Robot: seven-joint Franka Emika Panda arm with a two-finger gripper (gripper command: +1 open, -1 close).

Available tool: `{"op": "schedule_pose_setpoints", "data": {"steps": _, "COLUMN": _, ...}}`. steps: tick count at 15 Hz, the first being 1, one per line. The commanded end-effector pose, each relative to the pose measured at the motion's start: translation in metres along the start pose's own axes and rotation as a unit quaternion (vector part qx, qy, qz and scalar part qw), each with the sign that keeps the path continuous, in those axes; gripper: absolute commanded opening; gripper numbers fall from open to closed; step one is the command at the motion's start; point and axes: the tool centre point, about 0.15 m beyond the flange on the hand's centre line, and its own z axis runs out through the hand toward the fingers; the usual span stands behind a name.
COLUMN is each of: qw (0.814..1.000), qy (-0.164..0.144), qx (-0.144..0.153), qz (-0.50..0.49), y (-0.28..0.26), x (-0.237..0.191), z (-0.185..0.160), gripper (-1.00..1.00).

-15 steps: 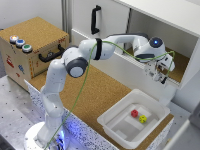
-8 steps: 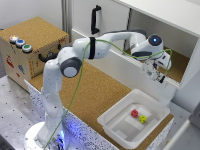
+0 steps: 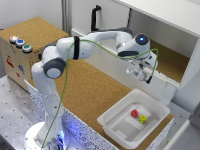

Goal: Store the purple block inside the box

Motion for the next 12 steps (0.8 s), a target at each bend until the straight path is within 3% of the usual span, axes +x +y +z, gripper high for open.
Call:
{"op": "schedule_pose_setpoints", "data": {"steps": 1, "qw": 0.994, "qy": 0.001, "qx": -0.1, "qz": 0.033, "y": -0.018, "x": -0.071, "z": 0.017, "gripper": -1.0}}
{"op": "schedule_pose_setpoints", "data": {"steps": 7, "qw": 0.985, "qy": -0.046, "qx": -0.152, "qz": 0.067, "y": 0.023, "x": -0.131, "z": 0.018, "gripper": -1.0}}
{"op": "schedule_pose_setpoints", "data": {"steps": 12, "qw": 0.985, "qy": -0.072, "qx": -0.122, "qz": 0.094, "y": 0.063, "x": -0.152, "z": 0.049, "gripper": -1.0}}
